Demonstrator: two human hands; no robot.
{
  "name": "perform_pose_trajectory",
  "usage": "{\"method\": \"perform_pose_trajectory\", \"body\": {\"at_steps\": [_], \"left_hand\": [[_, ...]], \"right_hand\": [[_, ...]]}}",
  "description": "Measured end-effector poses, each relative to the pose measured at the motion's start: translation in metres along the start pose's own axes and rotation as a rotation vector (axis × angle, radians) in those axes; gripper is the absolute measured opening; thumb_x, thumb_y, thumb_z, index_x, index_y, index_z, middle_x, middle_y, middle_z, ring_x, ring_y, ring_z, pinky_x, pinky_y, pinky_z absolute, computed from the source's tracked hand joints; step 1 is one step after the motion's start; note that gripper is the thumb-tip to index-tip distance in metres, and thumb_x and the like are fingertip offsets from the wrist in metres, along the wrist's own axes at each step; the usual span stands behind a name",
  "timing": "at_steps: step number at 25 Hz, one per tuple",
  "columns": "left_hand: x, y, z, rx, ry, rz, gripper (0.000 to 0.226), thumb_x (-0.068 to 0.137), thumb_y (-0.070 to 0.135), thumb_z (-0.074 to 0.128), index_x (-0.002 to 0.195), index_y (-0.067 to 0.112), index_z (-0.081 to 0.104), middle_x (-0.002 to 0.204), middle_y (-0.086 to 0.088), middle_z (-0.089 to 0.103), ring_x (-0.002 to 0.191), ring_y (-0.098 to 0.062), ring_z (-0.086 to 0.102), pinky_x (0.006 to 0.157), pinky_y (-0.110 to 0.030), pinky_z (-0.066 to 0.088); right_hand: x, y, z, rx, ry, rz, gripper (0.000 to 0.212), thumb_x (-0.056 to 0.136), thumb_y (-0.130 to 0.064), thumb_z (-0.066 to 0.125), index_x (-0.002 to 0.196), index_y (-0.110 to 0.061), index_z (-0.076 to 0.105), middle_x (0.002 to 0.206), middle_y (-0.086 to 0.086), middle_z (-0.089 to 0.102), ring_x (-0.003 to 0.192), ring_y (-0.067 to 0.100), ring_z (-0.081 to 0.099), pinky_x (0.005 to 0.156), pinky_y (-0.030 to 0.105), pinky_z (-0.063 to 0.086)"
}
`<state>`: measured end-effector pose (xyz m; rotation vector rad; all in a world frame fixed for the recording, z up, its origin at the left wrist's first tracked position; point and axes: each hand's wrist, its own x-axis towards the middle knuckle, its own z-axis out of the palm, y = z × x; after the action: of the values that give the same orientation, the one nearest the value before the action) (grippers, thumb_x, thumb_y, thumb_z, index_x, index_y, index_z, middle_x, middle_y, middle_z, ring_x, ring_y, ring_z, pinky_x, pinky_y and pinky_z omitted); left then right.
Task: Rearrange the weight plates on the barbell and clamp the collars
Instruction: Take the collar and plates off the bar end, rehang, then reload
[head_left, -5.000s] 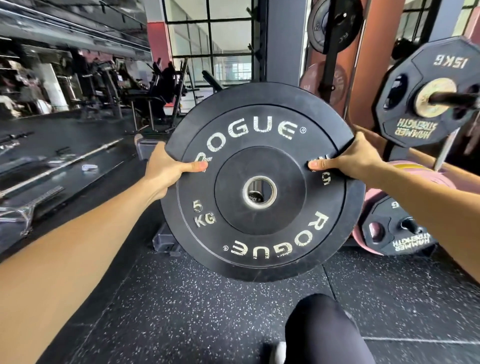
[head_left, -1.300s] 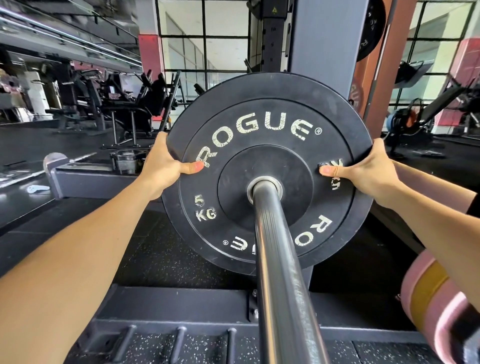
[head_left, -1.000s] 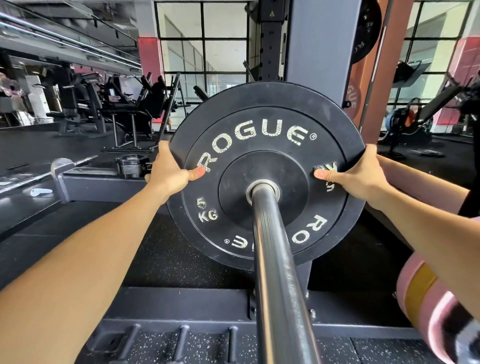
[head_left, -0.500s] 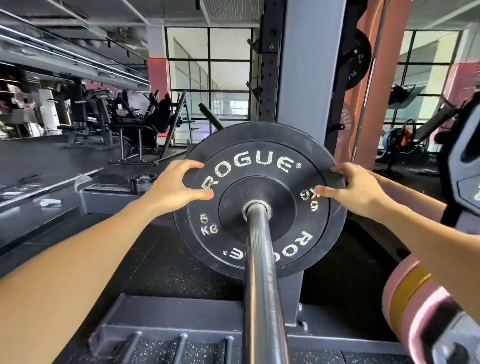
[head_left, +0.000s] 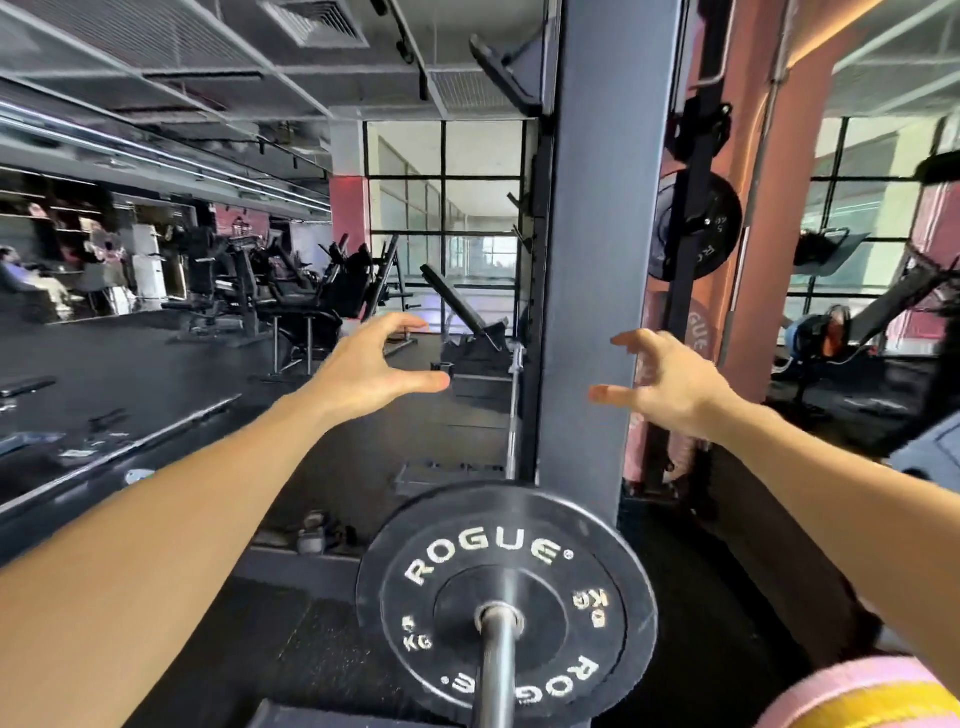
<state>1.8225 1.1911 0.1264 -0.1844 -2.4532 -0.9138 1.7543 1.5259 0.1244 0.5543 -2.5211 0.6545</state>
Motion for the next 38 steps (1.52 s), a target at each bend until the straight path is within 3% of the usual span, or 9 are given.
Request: {"method": "perform_pose_trajectory", "body": {"at_steps": [6, 10, 14, 17, 20, 25, 30, 38], "left_hand": [[0.109, 0.113, -0.12, 0.05, 0.003, 0.042, 0.082, 0.069, 0.058, 0.08, 0.14, 0.037, 0.044, 0.153, 0.008, 0.036, 0.139, -0.016, 0.035, 0.102, -0.034, 0.031], [0.181, 0.189, -0.19, 0.09, 0.0, 0.036, 0.081, 0.07, 0.058, 0.08, 0.139, 0.039, 0.043, 0.153, 0.008, 0.037, 0.139, -0.017, 0.036, 0.11, -0.042, 0.034], [0.21, 0.234, -0.224, 0.112, -0.009, 0.049, 0.085, 0.069, 0.059, 0.081, 0.141, 0.037, 0.041, 0.153, 0.005, 0.036, 0.137, -0.017, 0.037, 0.103, -0.036, 0.034], [0.209, 0.256, -0.232, 0.101, -0.023, 0.063, 0.087, 0.068, 0.061, 0.08, 0.142, 0.038, 0.039, 0.154, 0.005, 0.035, 0.138, -0.018, 0.037, 0.107, -0.039, 0.034], [0.2, 0.275, -0.227, 0.089, -0.062, 0.086, 0.088, 0.066, 0.066, 0.078, 0.141, 0.041, 0.038, 0.153, 0.006, 0.033, 0.138, -0.018, 0.036, 0.109, -0.044, 0.034], [0.197, 0.32, -0.201, 0.031, -0.108, 0.143, 0.089, 0.065, 0.065, 0.079, 0.141, 0.04, 0.04, 0.153, 0.005, 0.034, 0.138, -0.016, 0.037, 0.112, -0.04, 0.032], [0.208, 0.385, -0.162, 0.006, -0.127, 0.165, 0.094, 0.06, 0.069, 0.079, 0.141, 0.041, 0.041, 0.155, 0.004, 0.032, 0.14, -0.016, 0.035, 0.113, -0.04, 0.032], [0.228, 0.523, -0.019, -0.054, -0.111, 0.204, 0.101, 0.047, 0.085, 0.071, 0.136, 0.05, 0.04, 0.153, 0.008, 0.033, 0.139, -0.016, 0.034, 0.11, -0.041, 0.031]], "right_hand": [[0.115, -0.056, -0.137, -0.095, -0.022, -0.066, 0.086, 0.069, -0.07, 0.068, 0.141, -0.036, 0.038, 0.147, -0.004, 0.042, 0.134, 0.023, 0.04, 0.107, 0.048, 0.031], [0.191, -0.087, -0.225, -0.1, -0.03, -0.077, 0.09, 0.067, -0.076, 0.064, 0.142, -0.037, 0.035, 0.147, -0.004, 0.041, 0.135, 0.022, 0.039, 0.108, 0.049, 0.029], [0.228, -0.108, -0.281, -0.118, -0.031, -0.091, 0.095, 0.066, -0.079, 0.062, 0.145, -0.037, 0.031, 0.148, -0.003, 0.04, 0.136, 0.022, 0.038, 0.107, 0.048, 0.027], [0.224, -0.114, -0.307, -0.115, -0.042, -0.079, 0.095, 0.066, -0.079, 0.063, 0.145, -0.039, 0.03, 0.148, -0.003, 0.039, 0.136, 0.024, 0.039, 0.108, 0.048, 0.026], [0.203, -0.109, -0.333, -0.126, -0.049, -0.047, 0.095, 0.065, -0.078, 0.065, 0.144, -0.039, 0.03, 0.147, -0.003, 0.041, 0.134, 0.024, 0.042, 0.107, 0.048, 0.028], [0.16, -0.072, -0.394, -0.174, -0.042, 0.044, 0.103, 0.06, -0.083, 0.063, 0.146, -0.034, 0.032, 0.145, -0.001, 0.044, 0.131, 0.026, 0.044, 0.109, 0.052, 0.03], [0.126, -0.009, -0.457, -0.218, -0.011, 0.118, 0.12, 0.043, -0.099, 0.047, 0.145, -0.037, 0.031, 0.147, -0.003, 0.043, 0.13, 0.025, 0.045, 0.107, 0.052, 0.029], [0.096, 0.178, -0.579, -0.303, 0.019, 0.169, 0.107, 0.06, -0.084, 0.06, 0.148, -0.035, 0.024, 0.152, 0.001, 0.037, 0.131, 0.027, 0.044, 0.108, 0.054, 0.033]]}}
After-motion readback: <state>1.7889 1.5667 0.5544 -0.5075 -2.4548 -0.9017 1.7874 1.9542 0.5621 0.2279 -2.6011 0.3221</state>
